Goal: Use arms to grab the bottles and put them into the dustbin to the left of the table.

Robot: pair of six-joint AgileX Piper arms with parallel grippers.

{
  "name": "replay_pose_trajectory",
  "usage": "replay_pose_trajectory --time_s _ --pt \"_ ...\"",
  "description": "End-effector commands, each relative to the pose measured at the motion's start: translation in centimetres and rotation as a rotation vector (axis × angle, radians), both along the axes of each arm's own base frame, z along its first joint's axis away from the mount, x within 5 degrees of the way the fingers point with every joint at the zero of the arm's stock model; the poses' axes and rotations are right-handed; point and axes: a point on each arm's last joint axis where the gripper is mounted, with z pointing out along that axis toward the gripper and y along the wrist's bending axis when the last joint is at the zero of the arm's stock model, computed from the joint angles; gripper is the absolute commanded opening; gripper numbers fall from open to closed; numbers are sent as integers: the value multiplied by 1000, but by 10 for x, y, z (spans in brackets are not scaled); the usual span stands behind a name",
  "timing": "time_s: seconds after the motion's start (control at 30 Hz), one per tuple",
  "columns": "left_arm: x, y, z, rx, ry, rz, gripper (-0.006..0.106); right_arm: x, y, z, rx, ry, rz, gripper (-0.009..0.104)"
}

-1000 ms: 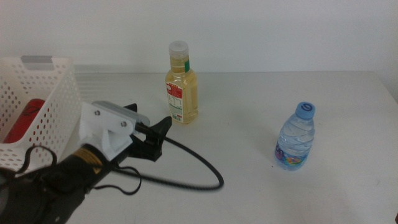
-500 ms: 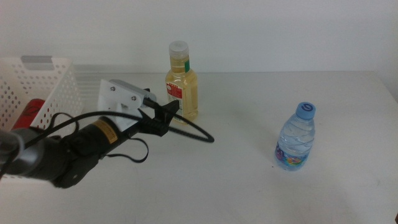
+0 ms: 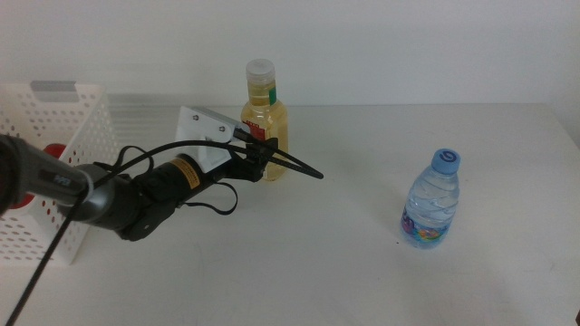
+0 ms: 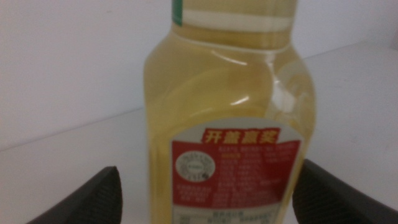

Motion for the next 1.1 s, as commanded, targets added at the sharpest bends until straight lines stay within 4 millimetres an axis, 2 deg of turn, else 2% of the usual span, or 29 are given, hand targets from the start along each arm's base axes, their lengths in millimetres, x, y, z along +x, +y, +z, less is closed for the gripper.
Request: replay_pose_trajectory --time_s 0.0,0.27,0.6,0.8,1.07 --pt "12 -2 31 -94 -119 2 90 -1 0 10 -10 -103 0 86" --pt "36 -11 28 -137 -127 -37 90 -1 0 10 -10 -103 0 86" --pt "60 -28 32 -94 -137 -40 90 -1 0 10 -10 -103 0 86" --pt "65 -39 35 -112 -148 -39 90 -1 0 10 -10 -103 0 86" --pt "68 -39 37 -177 -129 51 88 -1 0 10 -10 -103 0 86"
